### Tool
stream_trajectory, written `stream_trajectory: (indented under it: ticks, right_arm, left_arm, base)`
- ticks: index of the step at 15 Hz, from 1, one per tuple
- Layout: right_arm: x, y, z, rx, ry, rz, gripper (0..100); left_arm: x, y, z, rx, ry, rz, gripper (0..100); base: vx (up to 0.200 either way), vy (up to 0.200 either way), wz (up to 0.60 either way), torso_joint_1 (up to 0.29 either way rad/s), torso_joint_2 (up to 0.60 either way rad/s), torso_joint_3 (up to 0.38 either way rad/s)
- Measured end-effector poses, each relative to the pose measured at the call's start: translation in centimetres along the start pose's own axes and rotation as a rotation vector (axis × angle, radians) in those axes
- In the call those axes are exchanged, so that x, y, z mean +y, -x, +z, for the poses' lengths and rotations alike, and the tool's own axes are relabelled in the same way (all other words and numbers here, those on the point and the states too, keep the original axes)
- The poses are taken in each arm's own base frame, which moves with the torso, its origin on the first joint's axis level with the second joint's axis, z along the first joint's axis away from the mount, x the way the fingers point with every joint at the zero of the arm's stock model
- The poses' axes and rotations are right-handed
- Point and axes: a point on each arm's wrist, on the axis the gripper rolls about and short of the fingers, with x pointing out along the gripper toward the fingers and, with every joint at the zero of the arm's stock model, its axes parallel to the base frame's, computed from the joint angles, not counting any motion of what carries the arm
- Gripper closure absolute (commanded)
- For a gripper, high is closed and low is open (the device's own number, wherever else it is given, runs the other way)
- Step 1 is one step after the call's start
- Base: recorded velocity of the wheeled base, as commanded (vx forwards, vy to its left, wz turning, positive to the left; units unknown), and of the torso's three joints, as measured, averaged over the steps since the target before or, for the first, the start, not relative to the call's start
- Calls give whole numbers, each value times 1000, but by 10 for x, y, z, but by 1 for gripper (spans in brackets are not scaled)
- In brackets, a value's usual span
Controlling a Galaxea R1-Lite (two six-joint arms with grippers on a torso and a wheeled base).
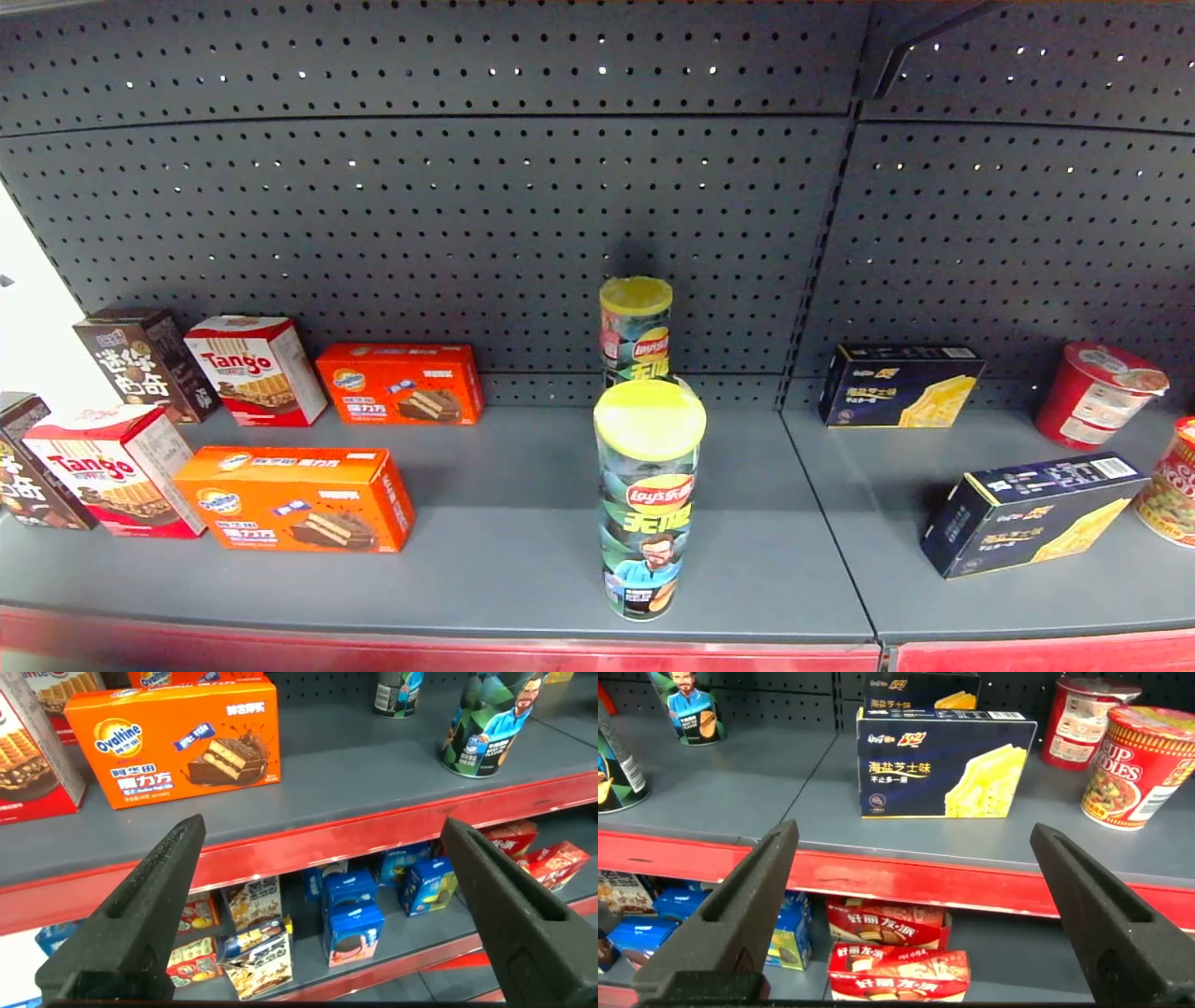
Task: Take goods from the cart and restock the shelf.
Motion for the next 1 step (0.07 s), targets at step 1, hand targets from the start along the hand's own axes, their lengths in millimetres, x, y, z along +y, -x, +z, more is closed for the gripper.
stream_trajectory:
  ticks: [1]
  right_arm:
    - [0, 0, 0, 0, -5, -3, 0]
  left_arm:
    - [0, 0, 0, 0, -1, 1, 0]
  base:
    - [0, 0, 0, 0, 0, 0]
